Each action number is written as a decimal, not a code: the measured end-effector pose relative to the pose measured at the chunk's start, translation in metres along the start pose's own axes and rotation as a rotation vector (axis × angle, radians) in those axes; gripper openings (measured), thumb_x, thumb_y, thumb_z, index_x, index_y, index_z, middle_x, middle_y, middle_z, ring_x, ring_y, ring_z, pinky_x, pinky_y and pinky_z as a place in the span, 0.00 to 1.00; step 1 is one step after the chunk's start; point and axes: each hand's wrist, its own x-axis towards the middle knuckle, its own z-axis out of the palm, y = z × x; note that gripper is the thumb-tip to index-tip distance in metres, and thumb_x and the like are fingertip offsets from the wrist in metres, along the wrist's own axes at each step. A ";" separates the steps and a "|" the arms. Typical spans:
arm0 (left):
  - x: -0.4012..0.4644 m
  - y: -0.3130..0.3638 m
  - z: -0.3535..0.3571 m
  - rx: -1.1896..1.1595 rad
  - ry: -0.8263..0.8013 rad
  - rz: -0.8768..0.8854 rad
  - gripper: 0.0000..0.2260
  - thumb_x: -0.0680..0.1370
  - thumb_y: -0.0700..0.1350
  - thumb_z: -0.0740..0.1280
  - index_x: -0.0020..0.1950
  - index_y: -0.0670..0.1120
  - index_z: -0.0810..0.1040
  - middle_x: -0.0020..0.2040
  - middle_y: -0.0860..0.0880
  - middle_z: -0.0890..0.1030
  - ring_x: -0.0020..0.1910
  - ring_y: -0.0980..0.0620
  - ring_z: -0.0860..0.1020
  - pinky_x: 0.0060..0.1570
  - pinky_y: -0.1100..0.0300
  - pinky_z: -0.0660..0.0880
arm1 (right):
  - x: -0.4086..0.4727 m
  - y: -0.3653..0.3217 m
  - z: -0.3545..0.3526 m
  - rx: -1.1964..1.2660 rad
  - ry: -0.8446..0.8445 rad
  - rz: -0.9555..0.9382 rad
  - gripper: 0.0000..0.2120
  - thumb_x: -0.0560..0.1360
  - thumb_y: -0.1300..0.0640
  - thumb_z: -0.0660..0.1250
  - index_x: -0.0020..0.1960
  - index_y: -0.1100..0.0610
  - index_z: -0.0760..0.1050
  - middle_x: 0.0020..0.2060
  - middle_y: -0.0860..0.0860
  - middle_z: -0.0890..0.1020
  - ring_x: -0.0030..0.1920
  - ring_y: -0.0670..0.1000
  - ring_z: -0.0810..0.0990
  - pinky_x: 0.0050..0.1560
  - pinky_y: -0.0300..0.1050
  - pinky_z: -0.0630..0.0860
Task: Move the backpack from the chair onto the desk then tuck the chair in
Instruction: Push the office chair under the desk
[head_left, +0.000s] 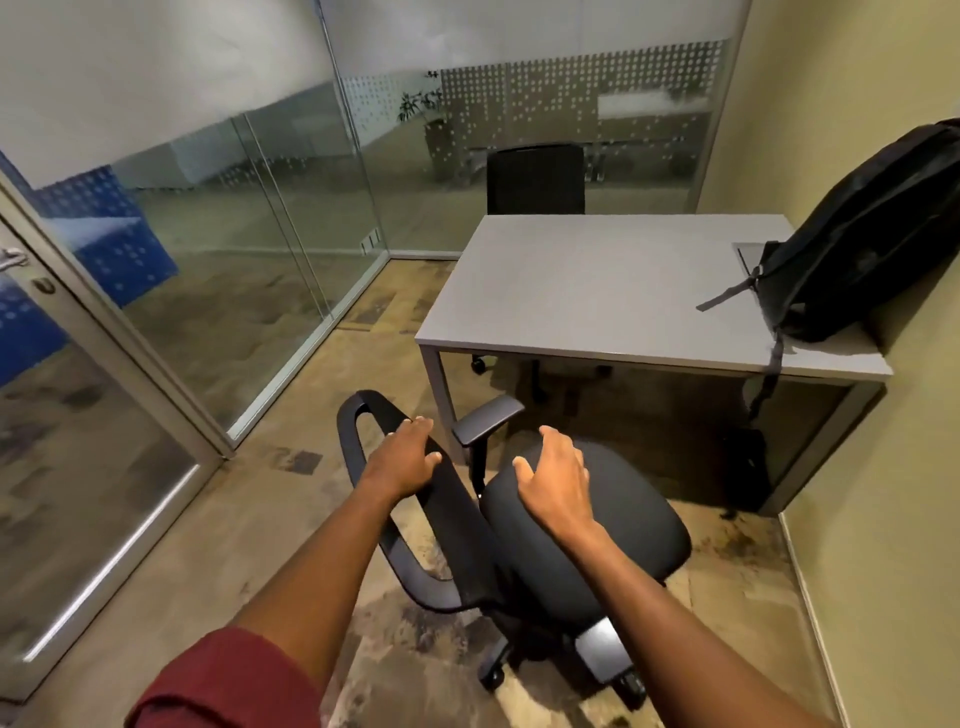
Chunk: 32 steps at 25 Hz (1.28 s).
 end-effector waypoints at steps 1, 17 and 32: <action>0.001 -0.013 -0.003 0.015 -0.018 0.016 0.24 0.81 0.50 0.64 0.75 0.44 0.64 0.75 0.41 0.68 0.72 0.38 0.68 0.70 0.44 0.66 | -0.005 -0.012 0.015 0.005 -0.010 0.013 0.28 0.77 0.49 0.65 0.73 0.59 0.63 0.69 0.57 0.71 0.69 0.59 0.67 0.67 0.56 0.65; 0.011 -0.094 0.020 0.153 -0.011 0.324 0.27 0.84 0.57 0.51 0.81 0.48 0.56 0.82 0.49 0.53 0.81 0.48 0.47 0.77 0.47 0.42 | -0.071 -0.078 0.152 -0.396 -0.183 -0.079 0.48 0.72 0.27 0.46 0.79 0.60 0.44 0.79 0.58 0.53 0.78 0.59 0.51 0.74 0.60 0.53; 0.029 -0.101 0.019 0.114 0.008 0.349 0.26 0.85 0.57 0.49 0.82 0.48 0.55 0.82 0.50 0.53 0.81 0.48 0.46 0.78 0.46 0.42 | -0.072 -0.015 0.083 -0.502 -0.253 -0.231 0.50 0.71 0.24 0.46 0.80 0.56 0.44 0.80 0.53 0.50 0.79 0.53 0.45 0.76 0.55 0.45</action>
